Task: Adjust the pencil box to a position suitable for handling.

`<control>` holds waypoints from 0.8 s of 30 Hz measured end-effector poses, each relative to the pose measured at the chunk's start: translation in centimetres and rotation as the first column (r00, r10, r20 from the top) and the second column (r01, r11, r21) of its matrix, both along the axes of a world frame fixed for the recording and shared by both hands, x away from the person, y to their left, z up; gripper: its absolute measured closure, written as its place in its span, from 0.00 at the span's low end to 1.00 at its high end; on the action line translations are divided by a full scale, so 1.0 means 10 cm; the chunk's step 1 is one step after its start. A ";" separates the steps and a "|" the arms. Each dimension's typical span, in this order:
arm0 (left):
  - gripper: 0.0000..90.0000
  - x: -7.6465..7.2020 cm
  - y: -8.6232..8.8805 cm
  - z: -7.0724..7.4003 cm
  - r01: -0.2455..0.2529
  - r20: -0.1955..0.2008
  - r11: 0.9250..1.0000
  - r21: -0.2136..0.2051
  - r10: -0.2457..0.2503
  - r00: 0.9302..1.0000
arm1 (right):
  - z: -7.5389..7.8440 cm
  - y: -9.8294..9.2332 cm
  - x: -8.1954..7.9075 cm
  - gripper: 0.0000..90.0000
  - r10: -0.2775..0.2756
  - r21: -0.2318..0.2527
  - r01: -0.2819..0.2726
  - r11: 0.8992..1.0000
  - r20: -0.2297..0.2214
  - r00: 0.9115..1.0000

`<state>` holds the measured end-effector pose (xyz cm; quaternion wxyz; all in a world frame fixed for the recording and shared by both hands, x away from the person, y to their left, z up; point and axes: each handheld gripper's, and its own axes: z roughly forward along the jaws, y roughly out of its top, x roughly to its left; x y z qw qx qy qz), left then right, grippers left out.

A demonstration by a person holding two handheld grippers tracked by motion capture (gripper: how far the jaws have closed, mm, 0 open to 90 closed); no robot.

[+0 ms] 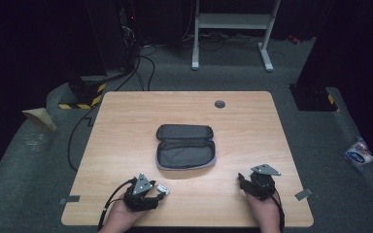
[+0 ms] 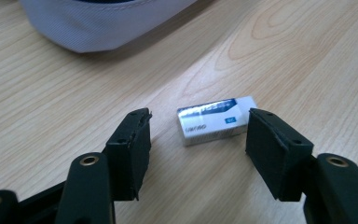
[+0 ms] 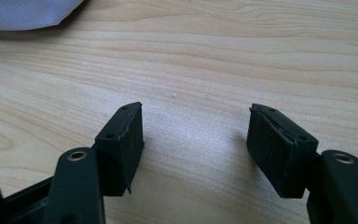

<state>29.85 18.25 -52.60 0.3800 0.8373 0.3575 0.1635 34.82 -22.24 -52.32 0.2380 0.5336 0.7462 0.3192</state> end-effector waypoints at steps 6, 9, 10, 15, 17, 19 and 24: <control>0.47 0.01 -0.11 0.00 0.020 0.015 1.000 0.008 -0.020 1.000 | 0.00 0.00 0.00 0.40 -0.003 -0.001 0.003 1.000 0.003 1.000; 0.50 0.04 -0.14 0.00 0.026 0.027 1.000 0.015 -0.026 0.999 | 0.00 0.01 -0.02 0.40 -0.011 0.002 0.011 1.000 0.000 1.000; 0.51 0.05 -0.15 0.00 0.022 0.030 1.000 0.015 -0.022 0.999 | 0.00 0.01 -0.02 0.40 -0.010 0.002 0.010 1.000 -0.001 1.000; 0.58 0.09 -0.13 0.00 0.013 0.026 1.000 0.008 -0.013 1.000 | 0.00 0.01 -0.02 0.40 -0.008 0.002 0.008 1.000 0.001 1.000; 0.61 0.10 -0.10 0.00 0.007 0.026 1.000 0.009 -0.007 1.000 | 0.00 0.01 -0.02 0.40 -0.007 0.002 0.007 1.000 0.001 1.000; 0.63 0.10 -0.07 0.00 0.005 0.018 1.000 0.001 -0.005 1.000 | 0.00 0.01 -0.02 0.40 -0.008 0.002 0.008 1.000 0.001 1.000; 0.68 0.08 0.01 0.00 0.012 0.019 1.000 -0.005 -0.012 1.000 | 0.00 0.01 -0.02 0.41 -0.007 0.003 0.007 1.000 0.001 1.000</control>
